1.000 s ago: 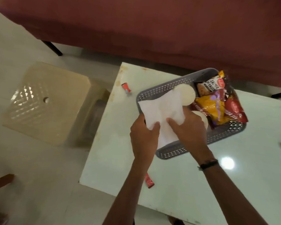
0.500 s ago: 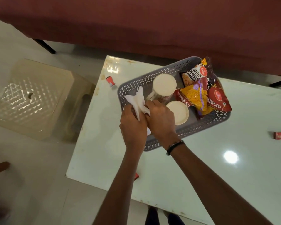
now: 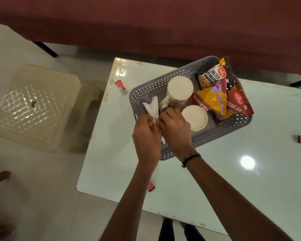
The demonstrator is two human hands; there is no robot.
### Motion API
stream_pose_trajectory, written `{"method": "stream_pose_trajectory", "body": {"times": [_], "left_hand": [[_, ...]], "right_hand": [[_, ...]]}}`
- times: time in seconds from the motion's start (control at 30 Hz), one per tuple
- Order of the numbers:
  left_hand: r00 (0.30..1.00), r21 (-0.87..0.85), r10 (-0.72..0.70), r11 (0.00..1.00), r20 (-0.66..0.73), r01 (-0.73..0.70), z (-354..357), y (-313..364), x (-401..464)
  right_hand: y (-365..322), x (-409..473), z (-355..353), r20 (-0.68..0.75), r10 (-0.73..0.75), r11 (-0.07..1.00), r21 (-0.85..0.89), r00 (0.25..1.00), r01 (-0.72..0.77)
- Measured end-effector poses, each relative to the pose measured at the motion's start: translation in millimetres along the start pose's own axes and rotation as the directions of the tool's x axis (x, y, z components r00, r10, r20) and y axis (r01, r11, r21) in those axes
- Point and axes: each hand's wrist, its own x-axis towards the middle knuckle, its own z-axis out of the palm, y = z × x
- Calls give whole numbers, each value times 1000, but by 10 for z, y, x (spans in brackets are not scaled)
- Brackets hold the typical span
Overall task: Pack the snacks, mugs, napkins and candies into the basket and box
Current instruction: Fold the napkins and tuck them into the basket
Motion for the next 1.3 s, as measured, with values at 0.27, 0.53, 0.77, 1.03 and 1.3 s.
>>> {"method": "stream_pose_trajectory", "body": {"times": [0.27,0.53,0.77,1.03,1.3], "left_hand": [[1000,-86,8,996,15,-6,-8,-76,-25],[978,-293,-193,942,-81,162,-216,-108,54],[853,-249,-485,817,193,521,-206,-185,113],[811,-432,-529,689,250,582,-167,-133,169],[869,-482,-432,724,240,493,-353,136,109]], "right_hand": [[4,-92,-5,-59,-77,997,11,995,78],[776,164,-848,-339,364,931,118,867,-345],[1568,500,-872,59,633,761,130,772,-635],[1714,549,-900,75,638,745,189,766,-639],[1634,69,-1460,33,719,644,347,694,-682]]}}
